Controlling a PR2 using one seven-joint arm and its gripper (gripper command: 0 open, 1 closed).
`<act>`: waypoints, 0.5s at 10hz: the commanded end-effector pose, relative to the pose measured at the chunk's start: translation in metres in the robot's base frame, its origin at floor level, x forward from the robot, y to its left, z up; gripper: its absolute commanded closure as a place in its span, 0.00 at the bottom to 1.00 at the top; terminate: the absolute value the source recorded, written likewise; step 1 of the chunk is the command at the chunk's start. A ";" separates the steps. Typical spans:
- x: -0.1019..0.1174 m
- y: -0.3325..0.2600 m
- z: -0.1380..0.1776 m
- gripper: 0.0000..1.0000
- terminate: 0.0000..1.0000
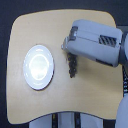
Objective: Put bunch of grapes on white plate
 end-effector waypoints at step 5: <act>0.010 -0.007 0.008 1.00 0.00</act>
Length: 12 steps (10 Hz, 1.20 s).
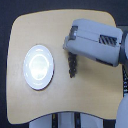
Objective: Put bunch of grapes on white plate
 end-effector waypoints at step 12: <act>0.019 0.016 0.109 1.00 0.00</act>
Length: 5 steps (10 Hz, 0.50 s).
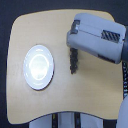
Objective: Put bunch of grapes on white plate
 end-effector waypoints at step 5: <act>0.011 0.070 0.163 1.00 0.00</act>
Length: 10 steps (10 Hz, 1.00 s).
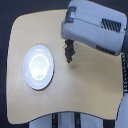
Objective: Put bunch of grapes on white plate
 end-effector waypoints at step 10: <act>-0.073 0.182 0.010 1.00 0.00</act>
